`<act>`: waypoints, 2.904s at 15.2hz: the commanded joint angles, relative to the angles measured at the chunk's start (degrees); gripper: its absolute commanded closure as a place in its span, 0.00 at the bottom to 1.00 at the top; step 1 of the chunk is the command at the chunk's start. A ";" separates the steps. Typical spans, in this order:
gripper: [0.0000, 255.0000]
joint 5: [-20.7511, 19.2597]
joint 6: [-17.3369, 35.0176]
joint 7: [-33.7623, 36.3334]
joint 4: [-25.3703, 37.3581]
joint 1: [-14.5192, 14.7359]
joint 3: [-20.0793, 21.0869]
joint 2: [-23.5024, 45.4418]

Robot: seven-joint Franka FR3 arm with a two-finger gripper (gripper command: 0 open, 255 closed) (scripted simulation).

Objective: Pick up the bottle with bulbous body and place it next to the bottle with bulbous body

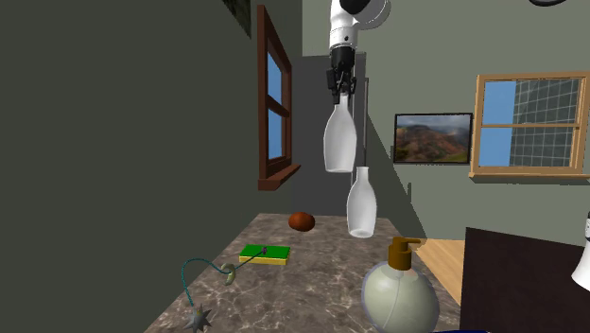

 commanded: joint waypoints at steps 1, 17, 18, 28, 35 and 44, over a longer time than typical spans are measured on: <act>1.00 0.04 1.71 0.01 -1.86 -0.01 0.01 -0.21; 1.00 -0.08 13.91 -0.12 -13.57 -0.11 -0.10 0.29; 1.00 -0.12 14.64 -0.11 -14.17 -0.10 -0.11 0.43; 1.00 -0.68 21.84 0.13 -19.38 0.00 -0.20 2.48; 1.00 -1.28 26.74 0.43 -22.23 0.13 -0.33 4.58; 1.00 -2.25 32.52 0.97 -24.87 0.39 -0.62 7.81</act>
